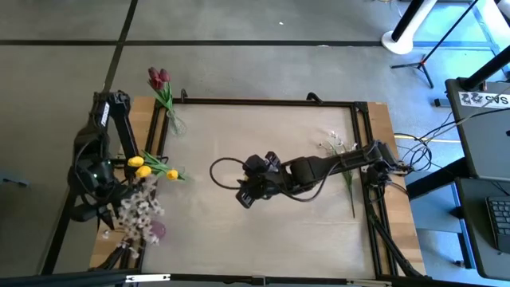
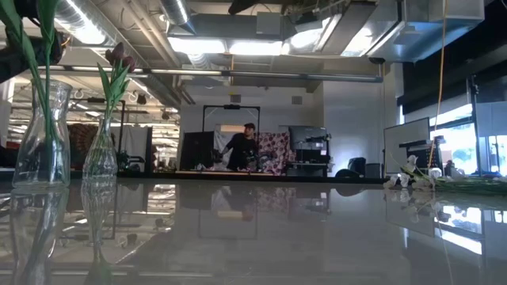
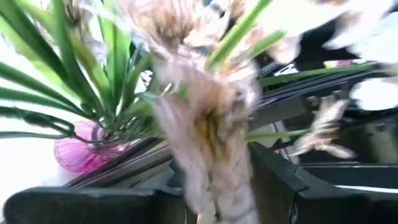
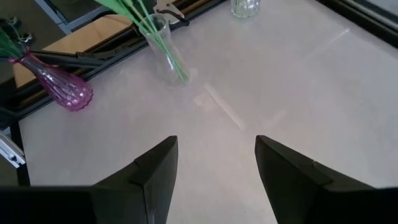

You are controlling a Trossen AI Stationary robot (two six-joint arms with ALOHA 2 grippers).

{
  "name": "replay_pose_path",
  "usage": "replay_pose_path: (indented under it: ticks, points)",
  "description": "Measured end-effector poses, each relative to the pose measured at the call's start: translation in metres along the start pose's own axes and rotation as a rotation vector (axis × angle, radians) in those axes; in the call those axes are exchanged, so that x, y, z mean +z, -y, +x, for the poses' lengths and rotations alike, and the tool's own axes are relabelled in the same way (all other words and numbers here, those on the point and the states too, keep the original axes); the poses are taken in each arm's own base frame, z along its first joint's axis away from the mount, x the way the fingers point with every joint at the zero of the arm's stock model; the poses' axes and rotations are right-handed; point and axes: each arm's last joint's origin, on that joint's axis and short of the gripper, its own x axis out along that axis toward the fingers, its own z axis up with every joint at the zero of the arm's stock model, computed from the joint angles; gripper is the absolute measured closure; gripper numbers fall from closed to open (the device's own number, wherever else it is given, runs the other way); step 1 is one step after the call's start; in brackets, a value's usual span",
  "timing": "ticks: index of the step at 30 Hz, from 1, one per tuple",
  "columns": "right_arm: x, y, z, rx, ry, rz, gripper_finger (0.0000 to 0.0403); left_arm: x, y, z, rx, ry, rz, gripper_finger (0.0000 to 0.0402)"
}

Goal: Sort flowers into vase by color
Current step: Put the top white flowers into the purple vase, then move the white flowers to the center to the center of the table

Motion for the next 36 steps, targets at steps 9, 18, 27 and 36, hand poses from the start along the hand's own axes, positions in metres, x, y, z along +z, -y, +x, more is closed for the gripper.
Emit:
replay_pose_path:
  ticks: [9, 18, 27, 36]
  points:
    - [0.015, 0.019, 0.012, 0.025, -0.064, 0.071, 0.0189, 0.002, 0.011, -0.035, -0.027, -0.11, -0.19, 0.0291]
    - [0.04, 0.047, 0.01, 0.035, -0.148, 0.154, 0.0189, 0.007, 0.02, -0.082, -0.048, -0.112, -0.311, 0.0291]
    - [0.034, 0.091, -0.017, -0.41, -0.298, 0.196, 0.0189, 0.018, 0.024, -0.134, -0.006, 0.222, -0.23, 0.0291]
    - [0.02, 0.136, -0.004, -0.559, -0.445, 0.237, 0.0189, 0.038, 0.028, -0.16, 0.258, 0.79, 0.056, 0.0291]
